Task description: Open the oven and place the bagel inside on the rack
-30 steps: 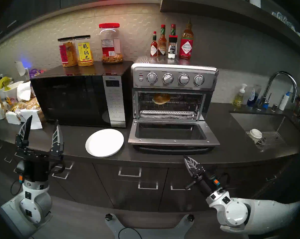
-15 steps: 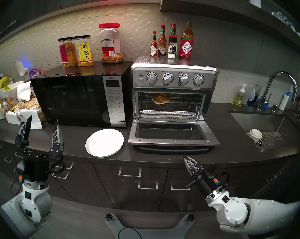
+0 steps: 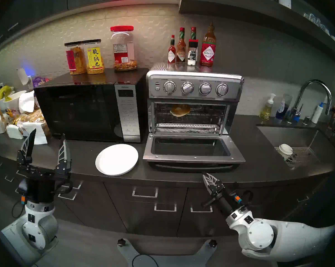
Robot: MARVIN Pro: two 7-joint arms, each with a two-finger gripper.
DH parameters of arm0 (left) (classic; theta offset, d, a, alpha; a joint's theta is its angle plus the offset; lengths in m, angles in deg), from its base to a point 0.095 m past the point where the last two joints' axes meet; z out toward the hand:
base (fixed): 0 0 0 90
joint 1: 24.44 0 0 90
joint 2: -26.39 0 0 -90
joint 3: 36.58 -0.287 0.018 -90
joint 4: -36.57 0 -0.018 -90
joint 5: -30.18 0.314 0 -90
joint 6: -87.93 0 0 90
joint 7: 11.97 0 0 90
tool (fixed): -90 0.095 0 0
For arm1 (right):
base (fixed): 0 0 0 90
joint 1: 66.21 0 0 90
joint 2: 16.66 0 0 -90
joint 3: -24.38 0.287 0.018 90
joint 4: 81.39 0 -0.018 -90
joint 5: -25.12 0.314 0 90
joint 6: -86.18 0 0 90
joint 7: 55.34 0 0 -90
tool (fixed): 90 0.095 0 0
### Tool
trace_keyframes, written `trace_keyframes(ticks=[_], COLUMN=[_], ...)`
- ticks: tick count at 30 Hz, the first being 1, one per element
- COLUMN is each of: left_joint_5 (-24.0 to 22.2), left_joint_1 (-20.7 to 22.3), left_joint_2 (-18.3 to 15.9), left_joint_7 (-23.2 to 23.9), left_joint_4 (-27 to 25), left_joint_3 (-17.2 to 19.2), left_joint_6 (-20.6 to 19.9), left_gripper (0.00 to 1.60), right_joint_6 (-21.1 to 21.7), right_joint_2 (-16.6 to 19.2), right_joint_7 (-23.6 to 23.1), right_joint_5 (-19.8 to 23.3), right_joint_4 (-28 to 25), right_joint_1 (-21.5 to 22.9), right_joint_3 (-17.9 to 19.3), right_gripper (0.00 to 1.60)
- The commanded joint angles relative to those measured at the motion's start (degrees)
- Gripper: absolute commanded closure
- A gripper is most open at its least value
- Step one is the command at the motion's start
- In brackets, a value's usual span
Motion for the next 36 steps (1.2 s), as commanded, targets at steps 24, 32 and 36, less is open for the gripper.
trace_keyframes(ticks=[24, 32, 36], left_joint_5=[0.0, 0.0, 0.0], left_joint_1=[0.2, 0.2, 0.2], left_joint_2=[0.0, 0.0, 0.0], left_joint_7=[-0.1, -0.1, -0.1], left_joint_4=[-0.8, -0.8, -0.8], left_joint_3=[0.6, 0.6, 0.6], left_joint_6=[0.0, 0.0, 0.0], left_gripper=[0.00, 0.00, 0.00], right_joint_6=[-0.4, -0.1, 0.4], right_joint_2=[-4.7, -5.2, -5.2], right_joint_7=[-2.6, -2.8, -2.8], right_joint_5=[5.0, 5.3, 5.7], right_joint_4=[3.4, 3.4, 2.8], right_joint_1=[3.4, 3.7, 3.9], right_joint_3=[2.5, 2.8, 3.0], right_gripper=[1.60, 1.60, 1.60])
